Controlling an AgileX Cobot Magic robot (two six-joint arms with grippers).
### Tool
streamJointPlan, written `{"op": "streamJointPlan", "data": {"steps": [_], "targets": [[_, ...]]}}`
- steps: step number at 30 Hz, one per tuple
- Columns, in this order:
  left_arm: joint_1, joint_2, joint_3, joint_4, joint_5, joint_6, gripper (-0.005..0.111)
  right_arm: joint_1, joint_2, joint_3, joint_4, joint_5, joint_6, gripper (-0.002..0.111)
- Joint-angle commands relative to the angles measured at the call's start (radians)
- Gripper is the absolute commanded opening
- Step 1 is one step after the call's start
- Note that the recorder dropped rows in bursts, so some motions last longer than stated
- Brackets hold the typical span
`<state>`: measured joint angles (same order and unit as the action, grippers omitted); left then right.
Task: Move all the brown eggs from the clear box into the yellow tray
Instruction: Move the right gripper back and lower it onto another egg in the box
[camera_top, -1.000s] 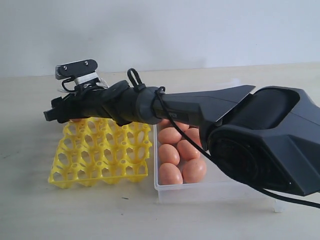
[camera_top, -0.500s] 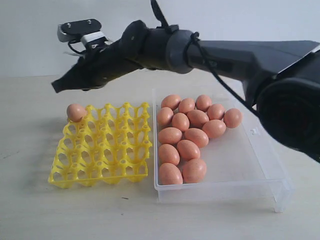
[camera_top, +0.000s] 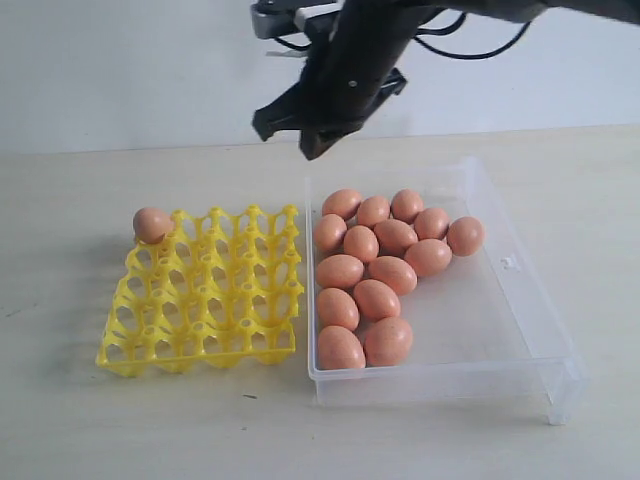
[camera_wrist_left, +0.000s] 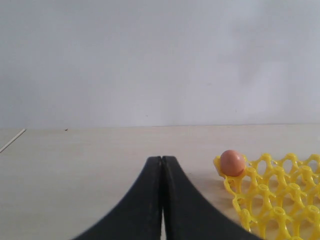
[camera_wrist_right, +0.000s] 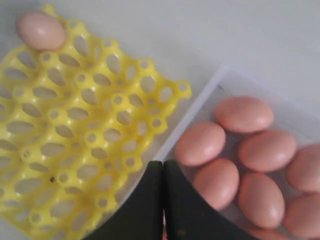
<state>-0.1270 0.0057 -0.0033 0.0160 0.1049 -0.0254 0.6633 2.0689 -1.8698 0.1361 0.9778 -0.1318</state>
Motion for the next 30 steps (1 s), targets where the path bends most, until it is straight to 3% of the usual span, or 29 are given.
{"op": "streamJointPlan", "data": {"steps": [1,6,10,18,22,24,30], "targets": [[-0.003,-0.006,0.003,-0.007,-0.002,-0.004,0.0,-0.09,-0.163,0.215,-0.024,-0.006,0.002,0.0],[-0.003,-0.006,0.003,-0.007,-0.002,-0.004,0.0,-0.176,-0.265,0.395,-0.024,0.002,-0.018,0.0],[-0.003,-0.006,0.003,-0.007,-0.002,-0.004,0.0,-0.189,-0.275,0.449,-0.016,0.028,-0.021,0.004],[-0.003,-0.006,0.003,-0.007,-0.002,-0.004,0.0,-0.189,-0.234,0.515,0.033,0.024,-0.023,0.039],[-0.003,-0.006,0.003,-0.007,-0.002,-0.004,0.0,-0.187,-0.205,0.555,0.193,0.02,-0.098,0.053],[-0.003,-0.006,0.003,-0.007,-0.002,-0.004,0.0,-0.179,-0.192,0.564,0.258,0.02,-0.14,0.054],[-0.003,-0.006,0.003,-0.007,-0.002,-0.004,0.0,-0.11,-0.159,0.566,0.194,-0.062,-0.148,0.054]]}}
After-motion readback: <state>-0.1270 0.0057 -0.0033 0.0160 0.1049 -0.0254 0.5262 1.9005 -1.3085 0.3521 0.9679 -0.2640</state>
